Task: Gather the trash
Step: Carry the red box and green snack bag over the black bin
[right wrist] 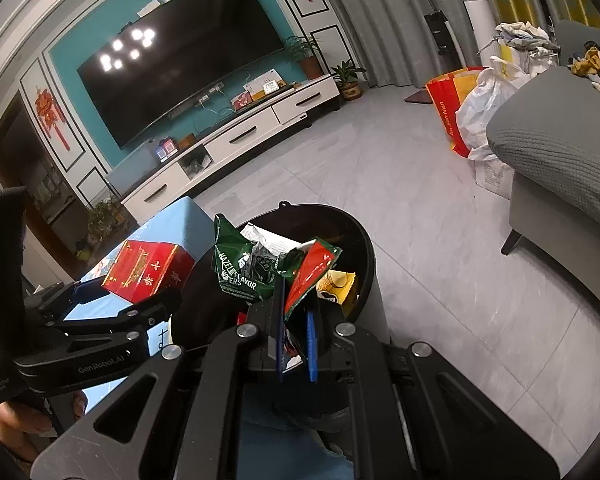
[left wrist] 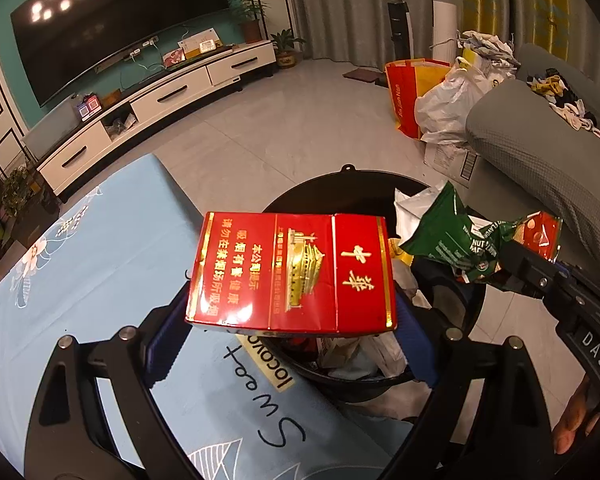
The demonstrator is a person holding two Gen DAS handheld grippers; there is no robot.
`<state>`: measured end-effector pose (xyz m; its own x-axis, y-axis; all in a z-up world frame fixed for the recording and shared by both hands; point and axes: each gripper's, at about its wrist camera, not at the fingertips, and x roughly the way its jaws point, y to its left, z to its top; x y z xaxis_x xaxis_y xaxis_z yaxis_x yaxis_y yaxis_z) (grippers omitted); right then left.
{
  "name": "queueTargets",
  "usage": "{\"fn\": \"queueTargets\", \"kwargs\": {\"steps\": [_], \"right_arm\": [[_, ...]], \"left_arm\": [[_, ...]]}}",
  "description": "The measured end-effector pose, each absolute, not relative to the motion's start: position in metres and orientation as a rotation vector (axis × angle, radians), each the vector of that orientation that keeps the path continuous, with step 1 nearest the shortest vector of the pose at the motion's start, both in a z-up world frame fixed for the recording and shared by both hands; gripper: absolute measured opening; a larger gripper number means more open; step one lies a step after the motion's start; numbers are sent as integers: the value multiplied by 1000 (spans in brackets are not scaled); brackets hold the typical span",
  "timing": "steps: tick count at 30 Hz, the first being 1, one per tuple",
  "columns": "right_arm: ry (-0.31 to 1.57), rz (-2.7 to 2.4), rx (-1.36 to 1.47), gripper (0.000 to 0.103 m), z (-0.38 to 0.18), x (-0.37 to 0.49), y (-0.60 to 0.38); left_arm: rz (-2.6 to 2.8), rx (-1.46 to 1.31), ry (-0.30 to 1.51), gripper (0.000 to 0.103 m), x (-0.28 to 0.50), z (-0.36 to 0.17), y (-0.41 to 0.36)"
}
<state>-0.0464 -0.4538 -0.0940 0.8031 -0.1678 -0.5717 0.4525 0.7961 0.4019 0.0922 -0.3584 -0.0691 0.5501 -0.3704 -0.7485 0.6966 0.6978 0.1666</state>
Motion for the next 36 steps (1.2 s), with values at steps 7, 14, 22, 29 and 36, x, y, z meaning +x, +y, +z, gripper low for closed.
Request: {"fn": "queueTargets", "kwargs": {"steps": [7,14,22,29,36], "right_arm": [[553,-348,543,10,-95,-37,-455],[560,-342,530,10,-96,-28,-457],[572,-343,526,10,-99,-22,-459],[583,-348,520,10,-100,-17,-458],[585,-348,520,10,-101,-16,-458]], "left_arm": [[-663,514,747,91,95,-76,-365],[-662,531,751,91,99,-81,-369],[-660,534,762,91,103,-86,-372],[-660,542,766,91,105,-89,-375],[-658,549,766,91,107,-91,-377]]}}
